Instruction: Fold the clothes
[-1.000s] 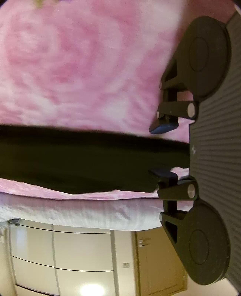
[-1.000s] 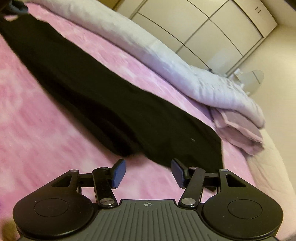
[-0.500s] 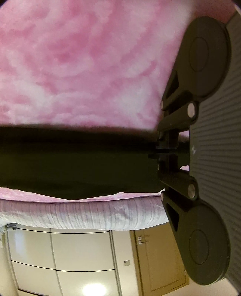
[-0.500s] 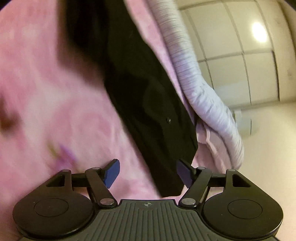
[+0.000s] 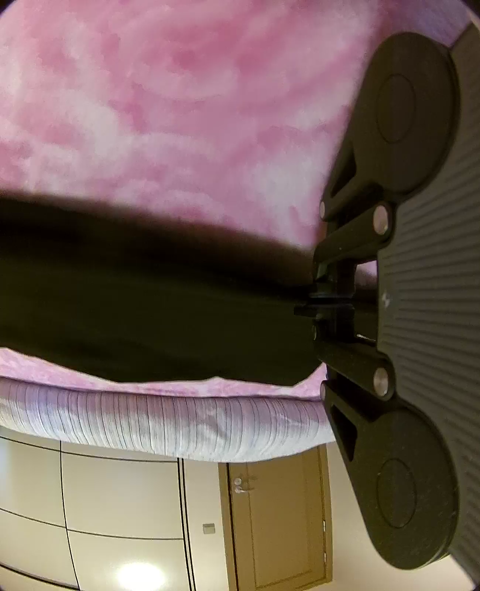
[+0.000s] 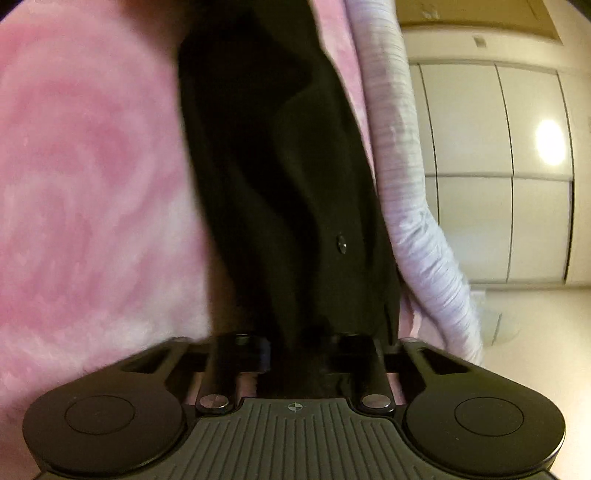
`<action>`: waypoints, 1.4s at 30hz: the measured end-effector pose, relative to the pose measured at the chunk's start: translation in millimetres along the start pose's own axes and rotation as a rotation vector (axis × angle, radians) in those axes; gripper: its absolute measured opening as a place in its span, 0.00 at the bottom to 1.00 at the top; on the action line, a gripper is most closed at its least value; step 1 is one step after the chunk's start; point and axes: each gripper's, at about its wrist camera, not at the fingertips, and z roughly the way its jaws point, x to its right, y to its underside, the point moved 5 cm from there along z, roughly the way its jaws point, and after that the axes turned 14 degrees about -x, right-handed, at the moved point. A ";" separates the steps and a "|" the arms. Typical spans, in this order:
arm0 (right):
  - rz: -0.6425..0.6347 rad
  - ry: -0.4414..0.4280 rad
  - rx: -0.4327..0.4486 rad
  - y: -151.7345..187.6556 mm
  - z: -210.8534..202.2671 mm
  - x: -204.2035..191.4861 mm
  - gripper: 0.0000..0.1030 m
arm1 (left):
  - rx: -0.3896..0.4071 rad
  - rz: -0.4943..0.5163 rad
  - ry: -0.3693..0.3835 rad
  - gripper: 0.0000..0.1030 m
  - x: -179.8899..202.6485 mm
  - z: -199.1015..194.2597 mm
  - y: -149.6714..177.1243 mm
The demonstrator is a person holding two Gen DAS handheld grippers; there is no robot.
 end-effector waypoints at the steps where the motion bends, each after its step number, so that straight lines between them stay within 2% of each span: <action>1: 0.016 -0.002 -0.004 1.8 1.0 1.0 0.11 | -0.004 -0.003 -0.008 0.02 -2.8 -1.5 0.0; 2: 0.017 0.016 -0.008 3.5 -0.2 3.0 0.07 | -0.006 -0.003 -0.023 0.01 -6.4 -3.7 0.3; 4: 0.016 0.042 -0.016 9.3 -2.7 8.1 0.05 | -0.009 -0.016 -0.041 0.01 -16.2 -9.7 1.1; 10: 0.043 0.042 -0.045 36.6 -18.9 28.2 0.03 | 0.022 -0.056 -0.033 0.01 -31.1 -57.0 9.5; 15: 0.058 0.039 -0.052 62.7 -62.9 31.7 0.03 | 0.046 -0.086 -0.018 0.02 -20.7 -110.8 30.5; 21: 0.093 0.011 -0.092 118.4 -137.7 -1.0 0.03 | 0.067 -0.093 0.007 0.02 9.0 -184.3 64.6; 25: 0.120 0.002 -0.099 142.1 -185.8 -17.5 0.03 | 0.070 -0.096 0.014 0.02 19.6 -223.8 86.5; 28: 0.150 0.007 -0.104 152.8 -206.4 -15.4 0.03 | 0.070 -0.111 0.005 0.02 21.1 -244.0 96.0; 32: 0.190 -0.005 -0.118 156.5 -216.8 -28.2 0.03 | 0.061 -0.121 0.028 0.02 34.4 -243.3 96.3; 35: 0.189 -0.075 -0.141 158.4 -212.1 -51.3 0.04 | 0.044 -0.101 0.072 0.02 55.1 -234.8 92.6; 37: 0.196 -0.089 -0.153 160.6 -212.4 -64.0 0.04 | 0.029 -0.076 0.100 0.02 69.8 -231.6 92.8; 38: 0.187 -0.103 -0.163 160.6 -212.6 -69.4 0.07 | 0.023 -0.067 0.110 0.02 75.2 -231.0 94.1; 40: 0.149 -0.076 -0.167 164.0 -219.5 -77.9 0.11 | 0.007 -0.062 0.119 0.05 78.7 -233.2 101.4; 42: 0.162 -0.074 -0.185 172.8 -223.8 -79.1 0.18 | -0.022 -0.062 0.125 0.06 77.4 -235.2 113.2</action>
